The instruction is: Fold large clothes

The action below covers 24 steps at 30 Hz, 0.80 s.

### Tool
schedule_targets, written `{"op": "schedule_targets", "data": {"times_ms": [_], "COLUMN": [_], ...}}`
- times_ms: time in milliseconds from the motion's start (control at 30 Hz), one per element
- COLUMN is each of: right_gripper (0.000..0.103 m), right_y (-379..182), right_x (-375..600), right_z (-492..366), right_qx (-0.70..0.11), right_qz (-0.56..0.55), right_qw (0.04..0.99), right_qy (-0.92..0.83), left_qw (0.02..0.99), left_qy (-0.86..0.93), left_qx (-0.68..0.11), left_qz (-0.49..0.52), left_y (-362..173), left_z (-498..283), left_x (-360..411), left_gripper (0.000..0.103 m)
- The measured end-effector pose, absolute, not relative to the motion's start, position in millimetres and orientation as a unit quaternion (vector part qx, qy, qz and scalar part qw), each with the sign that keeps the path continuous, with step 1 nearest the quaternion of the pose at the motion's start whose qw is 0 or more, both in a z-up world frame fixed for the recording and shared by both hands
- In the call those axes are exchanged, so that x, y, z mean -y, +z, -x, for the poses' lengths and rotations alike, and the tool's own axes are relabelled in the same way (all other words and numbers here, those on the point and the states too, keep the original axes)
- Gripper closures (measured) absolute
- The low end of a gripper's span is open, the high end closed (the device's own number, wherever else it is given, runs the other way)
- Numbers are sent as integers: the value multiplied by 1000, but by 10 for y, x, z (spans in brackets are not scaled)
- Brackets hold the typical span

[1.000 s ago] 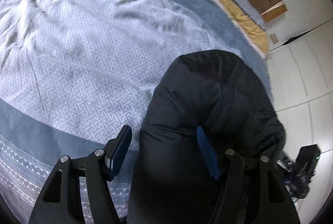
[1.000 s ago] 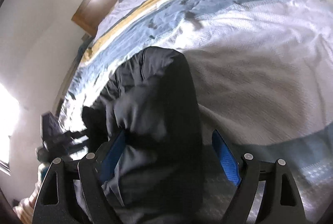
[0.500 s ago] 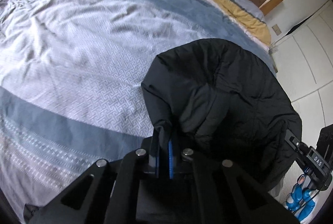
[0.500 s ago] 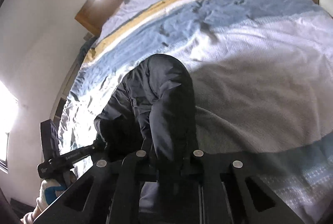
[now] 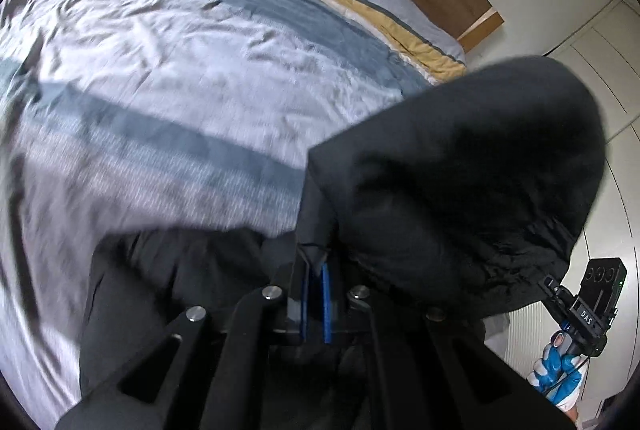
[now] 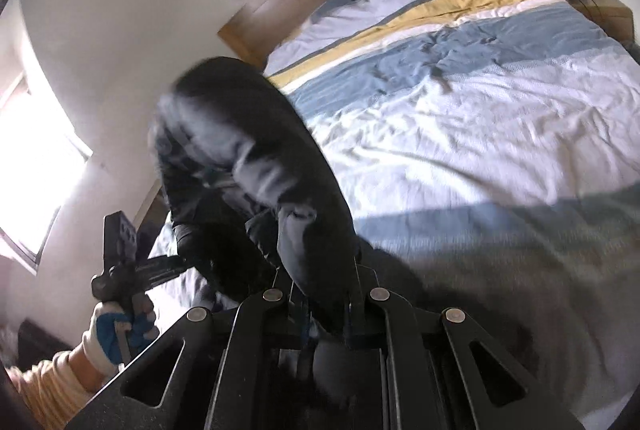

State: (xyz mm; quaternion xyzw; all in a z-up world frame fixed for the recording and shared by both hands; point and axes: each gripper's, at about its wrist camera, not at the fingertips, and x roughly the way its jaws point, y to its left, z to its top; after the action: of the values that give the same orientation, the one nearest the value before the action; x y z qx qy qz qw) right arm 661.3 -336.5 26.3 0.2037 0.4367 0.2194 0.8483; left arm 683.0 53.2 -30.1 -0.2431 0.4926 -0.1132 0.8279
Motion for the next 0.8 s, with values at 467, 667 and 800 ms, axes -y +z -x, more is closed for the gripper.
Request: {"op": "schedule_targets", "data": {"times_ms": [467,667,800], "right_gripper": [91,80,64], "right_y": [-490,-501,-376], "right_x": [3503,3506,3599], "right_z": [-5721,-5576,-5430], "right_qx": [-503,-525,-530], "right_qz": [-223,-199,-190], "right_qw": [822,819,821], "right_qy": [150,119,93], "left_qw": [798,804,805], "left_qy": [-88,-76,-70], "left_qx": [-547,-542,-543], "left_qz": [236,233,230], "left_y": [-997,-796,-570], "left_z": [-5708,-5549,-5474], "left_x": [-810,-957,-1037], "left_gripper": [102,100,99]}}
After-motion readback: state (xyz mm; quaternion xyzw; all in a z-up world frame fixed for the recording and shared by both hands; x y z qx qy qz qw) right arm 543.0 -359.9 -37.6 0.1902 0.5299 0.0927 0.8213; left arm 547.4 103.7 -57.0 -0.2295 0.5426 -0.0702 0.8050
